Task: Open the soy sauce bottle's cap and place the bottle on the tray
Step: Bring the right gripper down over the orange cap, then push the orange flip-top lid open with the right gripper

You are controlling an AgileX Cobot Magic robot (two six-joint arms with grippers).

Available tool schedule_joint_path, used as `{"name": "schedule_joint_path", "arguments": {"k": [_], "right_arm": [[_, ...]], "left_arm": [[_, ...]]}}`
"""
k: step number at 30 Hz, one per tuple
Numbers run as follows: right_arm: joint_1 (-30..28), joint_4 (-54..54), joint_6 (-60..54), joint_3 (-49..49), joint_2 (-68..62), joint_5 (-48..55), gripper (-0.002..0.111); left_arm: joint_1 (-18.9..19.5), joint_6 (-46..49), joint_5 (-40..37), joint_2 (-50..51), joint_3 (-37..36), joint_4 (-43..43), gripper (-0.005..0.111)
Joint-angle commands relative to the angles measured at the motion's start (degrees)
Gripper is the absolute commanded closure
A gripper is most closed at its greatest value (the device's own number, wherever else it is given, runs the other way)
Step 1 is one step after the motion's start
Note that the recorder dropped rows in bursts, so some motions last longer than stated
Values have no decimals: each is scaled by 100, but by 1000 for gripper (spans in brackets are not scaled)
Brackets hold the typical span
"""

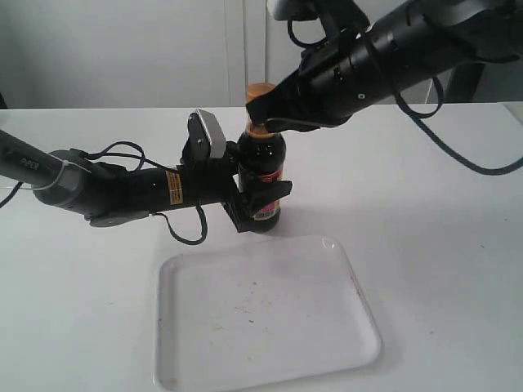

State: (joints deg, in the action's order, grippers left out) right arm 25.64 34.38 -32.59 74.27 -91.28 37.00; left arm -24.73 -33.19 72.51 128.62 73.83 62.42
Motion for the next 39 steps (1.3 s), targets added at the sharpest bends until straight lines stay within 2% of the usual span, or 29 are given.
{"name": "schedule_joint_path", "arguments": {"k": [1, 9, 17, 39], "right_arm": [[11, 39, -58, 57, -24, -184, 108], [11, 39, -58, 57, -24, -467, 108], [11, 39, -68, 47, -24, -148, 108], [11, 64, -80, 202, -284, -451, 108]], "left_arm": [[-7, 65, -255, 13, -43, 275, 107], [-7, 65, -255, 13, -43, 275, 107], [-7, 65, -255, 13, -43, 275, 107], [-7, 148, -255, 13, -43, 275, 107]]}}
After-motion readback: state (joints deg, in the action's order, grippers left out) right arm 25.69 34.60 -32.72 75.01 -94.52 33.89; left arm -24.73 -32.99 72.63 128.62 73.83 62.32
